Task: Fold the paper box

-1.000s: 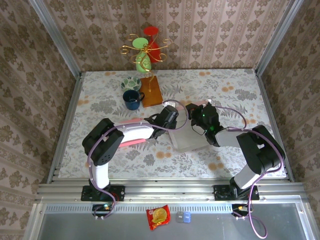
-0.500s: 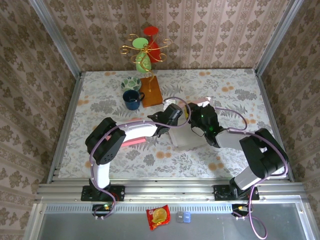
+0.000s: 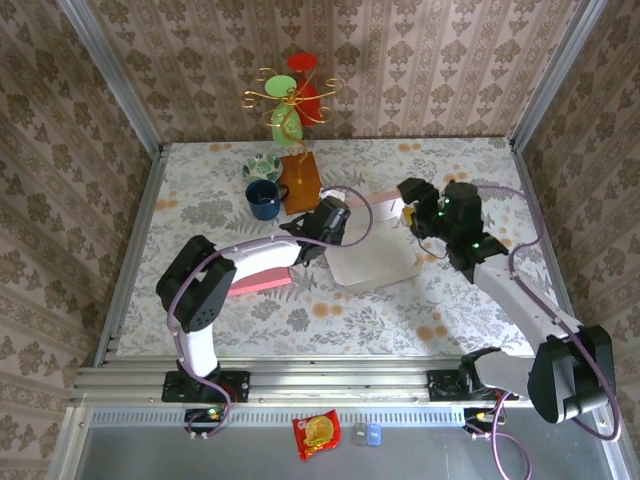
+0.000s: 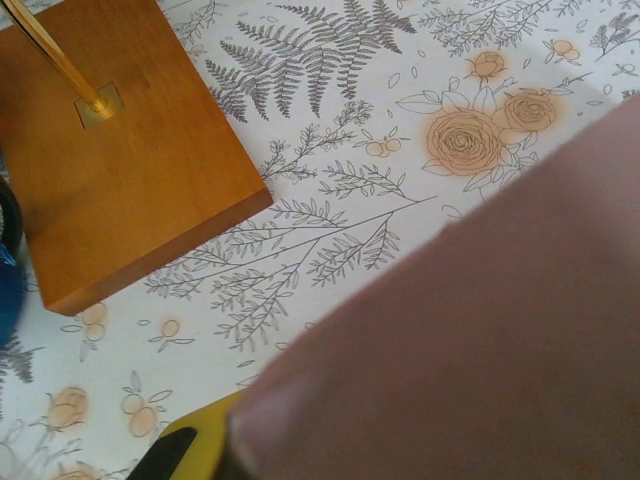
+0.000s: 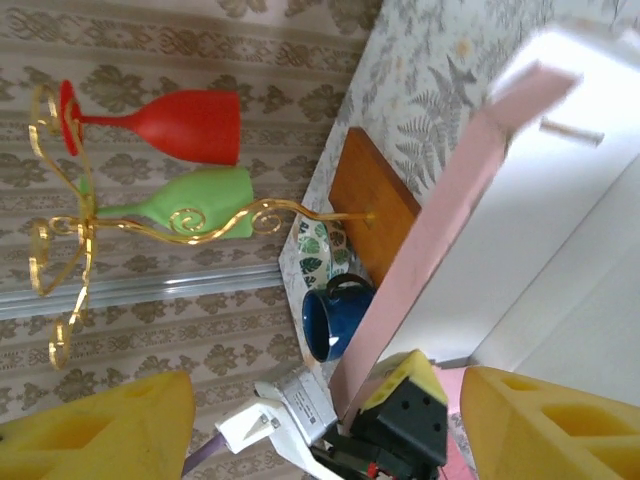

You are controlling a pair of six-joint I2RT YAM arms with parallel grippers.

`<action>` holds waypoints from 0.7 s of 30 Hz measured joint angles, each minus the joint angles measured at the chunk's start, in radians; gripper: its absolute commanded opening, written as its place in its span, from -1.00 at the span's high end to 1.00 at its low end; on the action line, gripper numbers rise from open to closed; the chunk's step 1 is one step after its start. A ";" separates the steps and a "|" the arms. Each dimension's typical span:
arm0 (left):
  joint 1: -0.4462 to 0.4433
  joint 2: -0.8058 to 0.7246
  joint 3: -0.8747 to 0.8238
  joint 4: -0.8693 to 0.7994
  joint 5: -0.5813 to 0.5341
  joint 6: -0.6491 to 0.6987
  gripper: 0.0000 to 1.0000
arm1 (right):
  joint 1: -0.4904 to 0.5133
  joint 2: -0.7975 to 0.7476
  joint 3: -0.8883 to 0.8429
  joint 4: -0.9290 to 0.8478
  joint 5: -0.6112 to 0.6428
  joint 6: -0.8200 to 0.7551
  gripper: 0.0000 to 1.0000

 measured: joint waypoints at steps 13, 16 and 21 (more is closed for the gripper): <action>0.252 -0.097 -0.032 -0.053 0.644 0.137 1.00 | -0.220 -0.012 0.142 -0.349 -0.185 -0.483 0.15; 0.310 -0.097 -0.023 -0.053 0.817 0.110 1.00 | -0.224 0.000 0.142 -0.350 -0.244 -0.565 0.21; 0.341 -0.072 0.026 -0.045 1.036 0.073 1.00 | -0.252 0.001 0.138 -0.345 -0.320 -0.653 0.21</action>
